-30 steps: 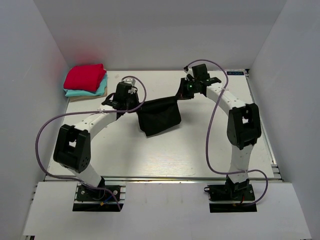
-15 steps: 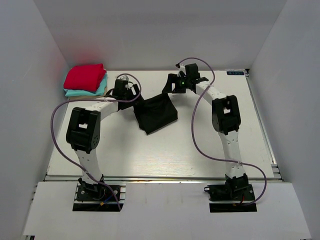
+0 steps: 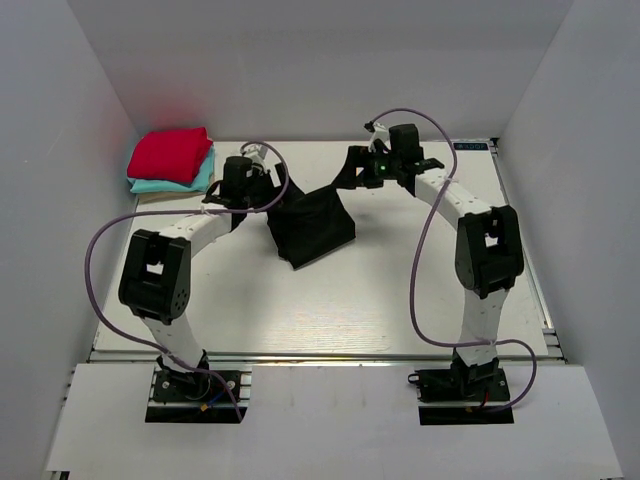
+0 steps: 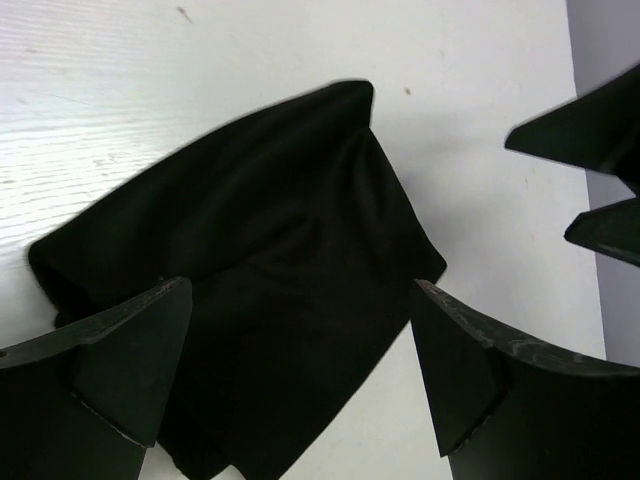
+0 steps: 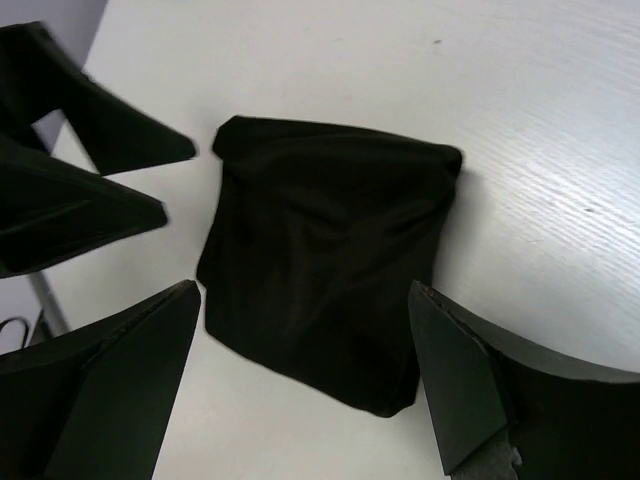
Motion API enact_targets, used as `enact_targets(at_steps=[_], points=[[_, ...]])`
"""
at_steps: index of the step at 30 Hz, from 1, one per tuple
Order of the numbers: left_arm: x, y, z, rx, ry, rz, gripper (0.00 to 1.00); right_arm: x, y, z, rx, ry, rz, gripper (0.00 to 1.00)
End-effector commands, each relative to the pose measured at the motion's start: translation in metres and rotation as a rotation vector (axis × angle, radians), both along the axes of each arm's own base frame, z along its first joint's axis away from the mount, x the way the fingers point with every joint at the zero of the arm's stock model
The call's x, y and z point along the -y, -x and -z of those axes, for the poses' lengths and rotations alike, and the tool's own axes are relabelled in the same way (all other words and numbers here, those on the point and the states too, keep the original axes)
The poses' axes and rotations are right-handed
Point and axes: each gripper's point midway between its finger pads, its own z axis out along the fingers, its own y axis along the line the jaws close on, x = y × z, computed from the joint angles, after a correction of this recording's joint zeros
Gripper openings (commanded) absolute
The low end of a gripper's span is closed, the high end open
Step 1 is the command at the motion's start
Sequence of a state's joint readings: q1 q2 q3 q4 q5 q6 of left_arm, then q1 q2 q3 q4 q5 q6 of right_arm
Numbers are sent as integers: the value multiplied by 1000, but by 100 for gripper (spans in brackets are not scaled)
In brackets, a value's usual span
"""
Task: Fold and stack the t-shirts
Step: Fold the long partially folded tshirt into a neat square
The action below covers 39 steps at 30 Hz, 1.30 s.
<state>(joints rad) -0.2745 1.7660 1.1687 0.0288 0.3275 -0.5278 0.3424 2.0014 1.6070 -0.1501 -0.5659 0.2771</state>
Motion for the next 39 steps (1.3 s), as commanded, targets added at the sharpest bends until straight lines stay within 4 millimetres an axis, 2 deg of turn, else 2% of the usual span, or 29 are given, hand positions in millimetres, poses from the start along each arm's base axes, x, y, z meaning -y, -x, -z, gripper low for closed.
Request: enact_targets(at_steps=[1,3,4,5,6,7,8,9,11,13,14,16,17,18,19,20,22,23,24,26,27,29,30,32,34,35,37,39], points=[[20,11,-11,59,44,126,100,-15,18,-5,-6,-67,-108,90],[24,2,-2,58,31,149,100,-21,16,2,-27,-71,-124,90],[26,2,2,42,34,161,100,-23,15,13,-54,-63,-126,90],[22,-4,8,40,24,156,100,-28,12,6,-45,-75,-140,90],[18,-7,23,3,23,154,100,-33,10,2,-36,-86,-157,90],[22,-10,23,5,38,161,100,-38,9,20,-85,-95,-168,90],[22,-10,32,-13,35,161,100,-41,6,23,-88,-101,-171,90],[19,-17,34,-6,36,152,100,-47,2,13,-58,-124,-193,90],[15,-27,54,-37,7,115,100,-55,-8,33,-95,-143,-182,90],[15,-31,64,-67,4,102,100,-61,-21,39,-100,-177,-175,90],[8,-37,72,-77,-3,82,100,-64,-33,55,-116,-197,-152,90],[3,-39,77,-93,2,66,100,-62,-56,52,-92,-201,-97,90],[3,-39,77,-93,2,66,100,-59,-61,85,-158,-170,-48,90],[1,-37,82,-102,-5,59,100,-58,-74,84,-134,-158,-6,90],[-7,-36,88,-116,-13,39,100,-55,-78,90,-148,-151,13,90],[-8,-37,83,-105,-16,31,100,-52,-82,102,-157,-137,32,90],[-16,-39,87,-119,-30,4,100,-43,-82,120,-209,-104,71,90],[-17,-36,90,-122,-39,10,100,-41,-81,122,-215,-102,72,90],[-21,-38,85,-114,-31,8,100,-39,-81,121,-216,-101,73,90],[-14,-41,75,-83,-11,46,100,-42,-78,107,-199,-121,38,90],[-10,-43,72,-76,4,67,100,-42,-76,86,-157,-123,17,90],[-8,-47,64,-52,6,79,100,-45,-75,65,-108,-122,-7,90],[-6,-50,56,-41,15,90,100,-44,-73,33,-40,-118,-25,90],[-6,-50,56,-41,15,90,100,-42,-68,19,-20,-112,-24,90],[-4,-52,41,2,21,105,100,-39,-57,-24,59,-125,-41,90],[-4,-52,43,6,22,105,100,-38,-48,-41,81,-129,-49,90],[-4,-52,38,20,17,109,100,-40,-28,-62,106,-135,-74,90],[-5,-56,39,22,12,101,100,-50,-1,-47,51,-141,-143,90]])
